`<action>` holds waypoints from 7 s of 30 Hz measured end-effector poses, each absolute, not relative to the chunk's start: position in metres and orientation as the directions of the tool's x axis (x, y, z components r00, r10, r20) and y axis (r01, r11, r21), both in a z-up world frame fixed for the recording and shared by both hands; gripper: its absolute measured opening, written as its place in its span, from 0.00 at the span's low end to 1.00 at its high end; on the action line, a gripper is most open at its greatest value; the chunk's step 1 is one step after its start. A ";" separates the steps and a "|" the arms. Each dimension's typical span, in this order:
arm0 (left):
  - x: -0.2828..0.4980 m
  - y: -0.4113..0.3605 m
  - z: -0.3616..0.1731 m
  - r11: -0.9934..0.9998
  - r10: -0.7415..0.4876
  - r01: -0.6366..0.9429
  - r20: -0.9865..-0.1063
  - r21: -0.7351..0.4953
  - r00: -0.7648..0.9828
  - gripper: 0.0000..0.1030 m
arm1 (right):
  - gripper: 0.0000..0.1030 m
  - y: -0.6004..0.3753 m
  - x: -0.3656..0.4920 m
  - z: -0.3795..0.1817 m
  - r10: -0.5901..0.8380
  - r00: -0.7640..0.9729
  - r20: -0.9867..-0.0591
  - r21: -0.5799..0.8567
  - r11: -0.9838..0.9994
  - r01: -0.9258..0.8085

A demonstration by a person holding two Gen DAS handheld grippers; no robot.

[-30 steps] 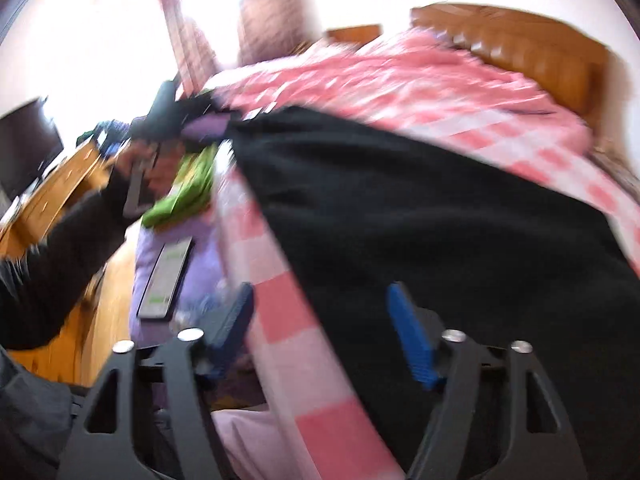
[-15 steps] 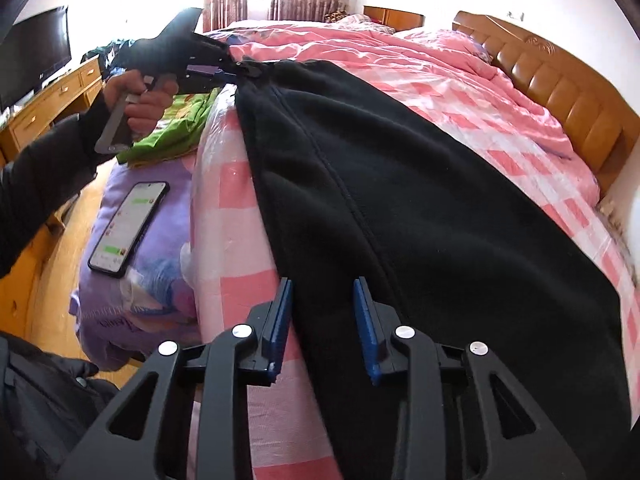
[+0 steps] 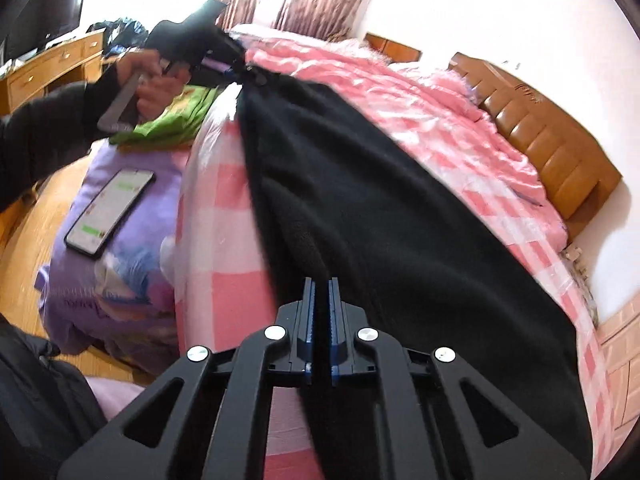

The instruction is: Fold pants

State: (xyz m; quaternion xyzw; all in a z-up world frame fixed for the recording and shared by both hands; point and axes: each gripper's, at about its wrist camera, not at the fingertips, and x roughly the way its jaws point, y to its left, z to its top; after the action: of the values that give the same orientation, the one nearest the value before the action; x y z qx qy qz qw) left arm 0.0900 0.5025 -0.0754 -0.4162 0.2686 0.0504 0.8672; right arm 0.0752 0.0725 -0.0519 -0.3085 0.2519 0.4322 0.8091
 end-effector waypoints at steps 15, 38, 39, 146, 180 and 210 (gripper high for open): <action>0.093 0.522 -0.106 0.564 -0.194 -0.345 -0.526 -0.750 0.828 0.12 | 0.11 0.072 0.066 -0.065 0.550 0.408 -0.729 -0.191 0.410 -0.892; 0.205 0.399 -0.094 0.935 0.218 -0.356 -0.786 -0.003 0.579 0.85 | 0.87 -0.110 0.111 -0.064 0.338 0.467 -0.817 0.029 0.834 -0.551; 0.209 0.399 -0.096 0.933 0.220 -0.361 -0.792 0.000 0.569 0.85 | 0.87 -0.117 0.107 -0.064 0.340 0.471 -0.814 0.027 0.832 -0.554; 0.289 0.341 -0.081 0.948 0.136 -0.313 -0.818 -0.057 0.560 0.99 | 0.96 0.033 0.261 -0.029 0.312 0.538 -0.783 0.019 0.876 -0.481; 0.232 0.341 -0.033 0.938 0.186 -0.331 -0.656 -0.103 0.732 0.95 | 0.96 -0.212 0.131 -0.031 0.024 0.561 -0.828 -0.109 0.973 -0.203; 0.139 0.511 -0.100 0.580 -0.075 -0.459 -0.605 -0.673 0.793 0.78 | 0.96 0.118 0.188 -0.056 0.501 0.333 -0.799 0.131 0.685 -0.717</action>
State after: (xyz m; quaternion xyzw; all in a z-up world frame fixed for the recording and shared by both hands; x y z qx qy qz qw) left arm 0.1390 0.5108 -0.1000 -0.4435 0.3008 0.1148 0.8364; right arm 0.1876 0.1181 -0.0556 -0.1233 0.4372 0.3771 0.8071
